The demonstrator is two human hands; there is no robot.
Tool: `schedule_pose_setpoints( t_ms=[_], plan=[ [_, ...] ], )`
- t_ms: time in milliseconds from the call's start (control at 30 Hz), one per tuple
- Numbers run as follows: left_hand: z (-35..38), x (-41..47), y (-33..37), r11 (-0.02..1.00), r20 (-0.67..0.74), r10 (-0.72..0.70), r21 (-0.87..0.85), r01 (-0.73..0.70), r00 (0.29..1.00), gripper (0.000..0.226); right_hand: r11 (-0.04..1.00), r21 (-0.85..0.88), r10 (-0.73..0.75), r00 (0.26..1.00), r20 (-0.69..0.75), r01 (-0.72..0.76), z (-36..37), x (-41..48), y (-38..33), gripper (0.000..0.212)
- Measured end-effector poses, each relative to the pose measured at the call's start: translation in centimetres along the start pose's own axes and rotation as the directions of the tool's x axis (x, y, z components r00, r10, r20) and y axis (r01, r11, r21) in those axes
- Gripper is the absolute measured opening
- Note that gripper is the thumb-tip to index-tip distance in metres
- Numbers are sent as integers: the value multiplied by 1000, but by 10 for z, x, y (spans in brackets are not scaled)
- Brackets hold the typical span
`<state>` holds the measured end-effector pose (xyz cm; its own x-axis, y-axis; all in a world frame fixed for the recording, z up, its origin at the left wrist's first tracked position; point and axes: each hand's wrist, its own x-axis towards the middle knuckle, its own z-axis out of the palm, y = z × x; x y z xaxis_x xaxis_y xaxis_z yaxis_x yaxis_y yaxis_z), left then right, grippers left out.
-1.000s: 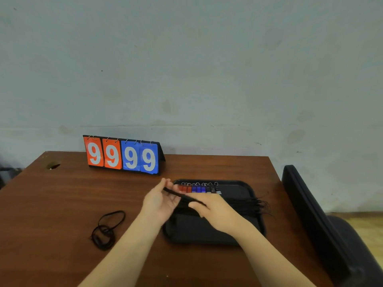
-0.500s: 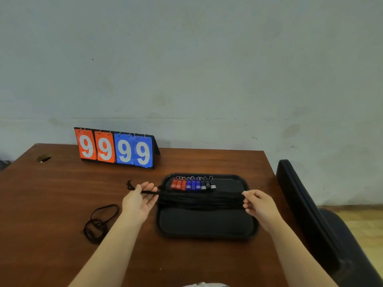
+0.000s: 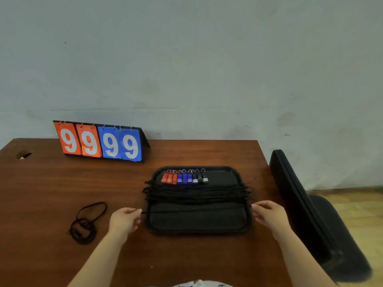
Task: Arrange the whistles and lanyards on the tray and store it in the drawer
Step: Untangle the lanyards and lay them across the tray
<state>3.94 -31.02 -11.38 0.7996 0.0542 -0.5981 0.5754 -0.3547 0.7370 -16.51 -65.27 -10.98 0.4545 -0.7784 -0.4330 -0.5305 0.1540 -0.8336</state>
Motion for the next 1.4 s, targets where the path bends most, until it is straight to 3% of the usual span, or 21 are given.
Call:
schedule_pose_setpoints(
  t_ms=[667, 833, 1000, 1133, 1400],
  plan=[
    [33, 46, 7, 999, -86, -37, 0, 38, 996, 18, 989, -55, 134, 988, -76, -138, 22, 58, 9, 6],
    [31, 48, 8, 998, -77, -61, -18, 60, 995, 18, 986, -114, 109, 987, -120, -123, 24, 56, 9, 24],
    [22, 45, 9, 998, -92, -47, -38, 44, 995, 17, 968, -250, -46, 956, -290, -29, 20, 41, -1, 47],
    [12, 37, 11, 1000, -83, -25, -16, 24, 996, 6, 965, -254, -132, 949, -285, 58, 19, 28, -10, 35],
    [-13, 15, -2, 1000, -71, -8, -23, 7, 997, 10, 946, -272, -194, 980, -47, 174, 50, -1, -24, 2]
  ],
)
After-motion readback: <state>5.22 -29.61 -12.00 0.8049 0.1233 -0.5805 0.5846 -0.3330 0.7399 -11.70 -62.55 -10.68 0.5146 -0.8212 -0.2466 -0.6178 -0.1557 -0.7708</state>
